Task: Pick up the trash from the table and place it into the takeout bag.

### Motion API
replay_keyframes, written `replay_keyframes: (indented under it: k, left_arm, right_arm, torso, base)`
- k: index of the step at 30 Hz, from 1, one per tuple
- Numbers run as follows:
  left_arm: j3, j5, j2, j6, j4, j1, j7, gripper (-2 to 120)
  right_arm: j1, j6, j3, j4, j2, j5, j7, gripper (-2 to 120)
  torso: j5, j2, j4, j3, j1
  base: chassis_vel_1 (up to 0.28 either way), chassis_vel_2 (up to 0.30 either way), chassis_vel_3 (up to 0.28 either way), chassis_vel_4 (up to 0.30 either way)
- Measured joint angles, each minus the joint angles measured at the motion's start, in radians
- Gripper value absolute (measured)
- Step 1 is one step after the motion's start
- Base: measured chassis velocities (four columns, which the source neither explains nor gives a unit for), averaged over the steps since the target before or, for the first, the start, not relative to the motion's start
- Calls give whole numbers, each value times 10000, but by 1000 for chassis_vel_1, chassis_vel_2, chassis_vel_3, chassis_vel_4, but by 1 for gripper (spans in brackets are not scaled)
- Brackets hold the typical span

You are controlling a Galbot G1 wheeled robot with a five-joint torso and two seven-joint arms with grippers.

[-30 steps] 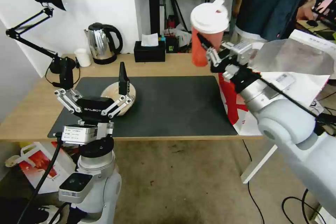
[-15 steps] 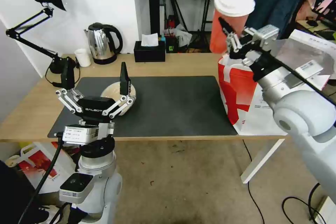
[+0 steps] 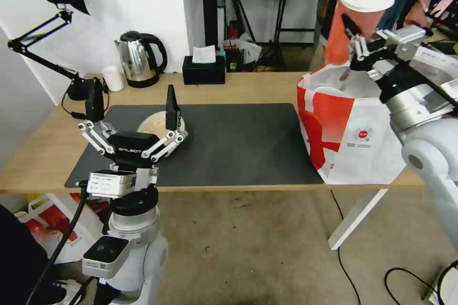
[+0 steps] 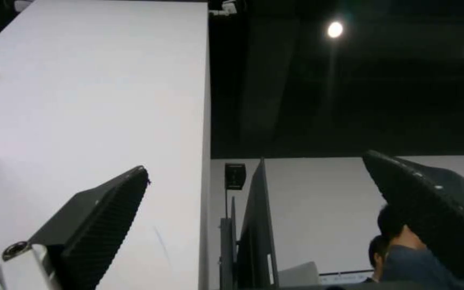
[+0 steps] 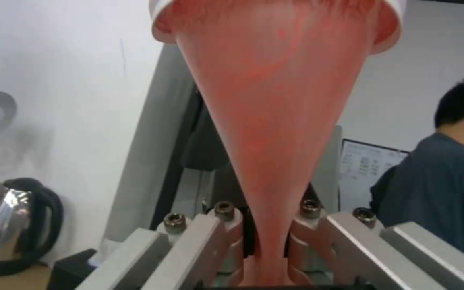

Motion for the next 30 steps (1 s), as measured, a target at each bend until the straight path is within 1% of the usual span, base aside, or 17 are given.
replay_keyframes:
  k: [9,30]
  left_arm:
    - [-5,-1,2,-2,-39,7,1,100]
    - [-6,-17,3,-12,-64,-5,-8,100]
  right_arm:
    - [-275,14,232,-247,244,-365,12,4]
    - [-438,-42,524,-986,285,-966,195,4]
  torso:
    - [0,0,0,0,0]
    - [0,0,0,0,0]
  base:
    - [0,0,0,0]
    - [0,0,0,0]
